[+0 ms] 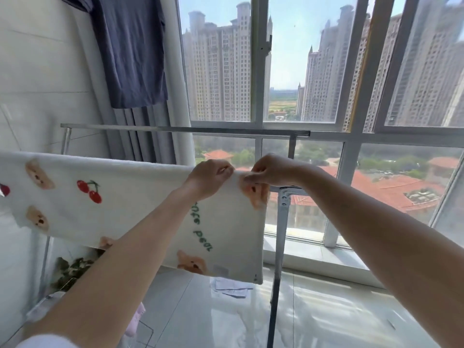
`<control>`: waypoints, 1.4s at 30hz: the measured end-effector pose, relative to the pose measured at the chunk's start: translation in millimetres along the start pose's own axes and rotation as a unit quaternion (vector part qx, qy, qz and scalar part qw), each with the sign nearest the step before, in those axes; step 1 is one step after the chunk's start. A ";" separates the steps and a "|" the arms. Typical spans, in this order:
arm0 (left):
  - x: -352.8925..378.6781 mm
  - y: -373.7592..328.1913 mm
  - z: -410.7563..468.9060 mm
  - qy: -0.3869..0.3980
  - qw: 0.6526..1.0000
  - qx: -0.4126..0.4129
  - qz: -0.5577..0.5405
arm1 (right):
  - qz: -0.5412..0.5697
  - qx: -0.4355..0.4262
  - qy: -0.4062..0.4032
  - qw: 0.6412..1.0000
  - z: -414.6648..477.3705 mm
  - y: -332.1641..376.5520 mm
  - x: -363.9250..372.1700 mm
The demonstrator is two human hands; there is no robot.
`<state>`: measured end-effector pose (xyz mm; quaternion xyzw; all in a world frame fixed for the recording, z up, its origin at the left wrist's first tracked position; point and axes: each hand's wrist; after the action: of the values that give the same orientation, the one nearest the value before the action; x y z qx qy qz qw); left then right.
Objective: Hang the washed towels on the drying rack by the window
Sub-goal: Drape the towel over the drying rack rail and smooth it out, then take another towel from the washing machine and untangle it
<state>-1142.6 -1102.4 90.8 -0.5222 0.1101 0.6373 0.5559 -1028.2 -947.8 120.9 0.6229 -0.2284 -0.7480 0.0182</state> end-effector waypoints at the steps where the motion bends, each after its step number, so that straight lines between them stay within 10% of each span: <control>1: 1.4 -0.6 0.4 -0.003 1.000 -0.006 0.004 | 0.002 0.000 -0.004 1.000 -0.3 -0.4 -0.1; 15: 4.5 -37.1 2.1 0.058 0.993 -0.045 0.092 | -0.011 0.000 0.057 0.998 -9.0 -4.7 -11.7; 21: 8.1 -96.9 30.0 0.071 0.996 0.045 -0.008 | 0.117 0.005 -0.046 0.992 -32.0 -40.6 -42.3; 42: 324.5 -466.7 100.7 0.303 0.893 0.316 -0.101 | 0.030 0.475 -0.180 0.861 -327.3 -376.1 -141.8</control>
<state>-759.8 -670.3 83.9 -0.4953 0.4153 0.3202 0.6926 -592.1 -671.4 75.6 0.4036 -0.5738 -0.6471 -0.2985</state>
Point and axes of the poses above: each hand's wrist, its own z-axis towards the middle knuckle, its own x-axis out of the palm, y = z × x, and after that the axes turned 1 degree about x, right-handed
